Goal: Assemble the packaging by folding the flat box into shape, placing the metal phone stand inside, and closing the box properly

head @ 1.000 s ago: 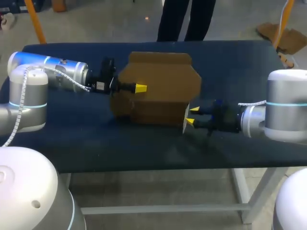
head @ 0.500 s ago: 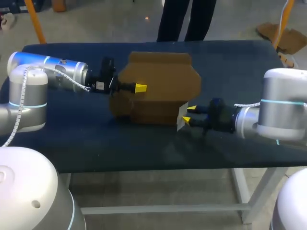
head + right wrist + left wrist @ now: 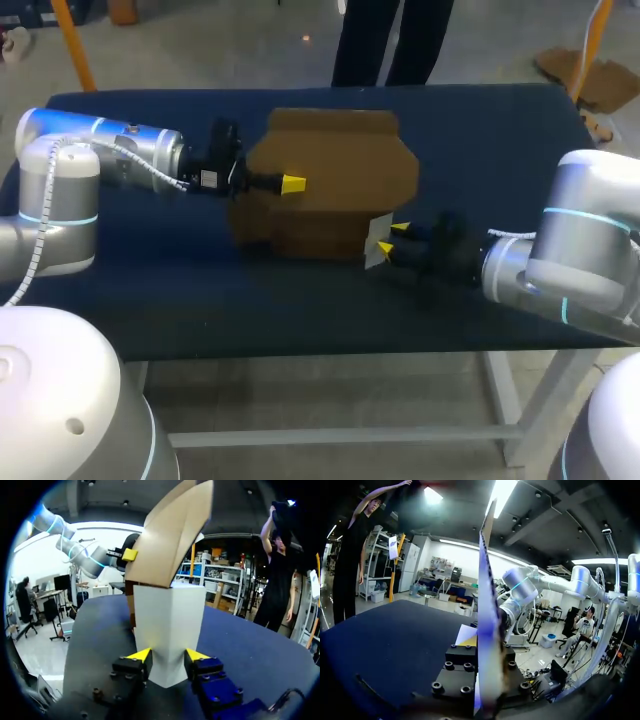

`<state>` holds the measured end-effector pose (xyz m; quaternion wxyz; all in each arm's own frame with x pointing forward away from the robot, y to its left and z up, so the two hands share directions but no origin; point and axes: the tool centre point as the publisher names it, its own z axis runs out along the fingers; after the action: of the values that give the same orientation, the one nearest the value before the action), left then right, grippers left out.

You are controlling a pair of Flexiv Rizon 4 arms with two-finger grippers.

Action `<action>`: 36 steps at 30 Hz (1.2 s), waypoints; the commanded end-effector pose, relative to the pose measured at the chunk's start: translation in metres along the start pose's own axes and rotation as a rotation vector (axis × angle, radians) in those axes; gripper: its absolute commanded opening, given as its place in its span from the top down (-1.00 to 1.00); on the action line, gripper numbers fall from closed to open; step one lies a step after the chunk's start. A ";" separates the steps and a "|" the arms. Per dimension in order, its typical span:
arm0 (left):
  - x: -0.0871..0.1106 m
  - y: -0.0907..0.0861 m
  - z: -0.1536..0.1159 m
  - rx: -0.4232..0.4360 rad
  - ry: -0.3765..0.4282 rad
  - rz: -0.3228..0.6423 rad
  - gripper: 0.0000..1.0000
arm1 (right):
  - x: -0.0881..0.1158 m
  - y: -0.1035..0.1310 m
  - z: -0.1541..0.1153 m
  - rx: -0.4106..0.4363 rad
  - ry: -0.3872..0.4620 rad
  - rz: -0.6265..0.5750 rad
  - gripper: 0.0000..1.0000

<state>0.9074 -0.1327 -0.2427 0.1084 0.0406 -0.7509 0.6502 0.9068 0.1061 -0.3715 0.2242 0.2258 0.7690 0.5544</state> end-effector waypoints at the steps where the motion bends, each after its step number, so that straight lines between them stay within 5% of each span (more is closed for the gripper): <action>1: -0.001 0.004 0.001 0.000 0.004 0.000 1.00 | 0.002 -0.001 0.002 -0.028 -0.151 0.011 0.07; 36: -0.001 0.004 0.001 0.000 0.004 0.000 1.00 | -0.012 0.008 0.030 0.046 -0.469 0.119 0.15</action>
<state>0.9088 -0.1312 -0.2421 0.1074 0.0412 -0.7507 0.6506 0.9292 0.1135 -0.3681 0.2674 0.3346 0.7339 0.5271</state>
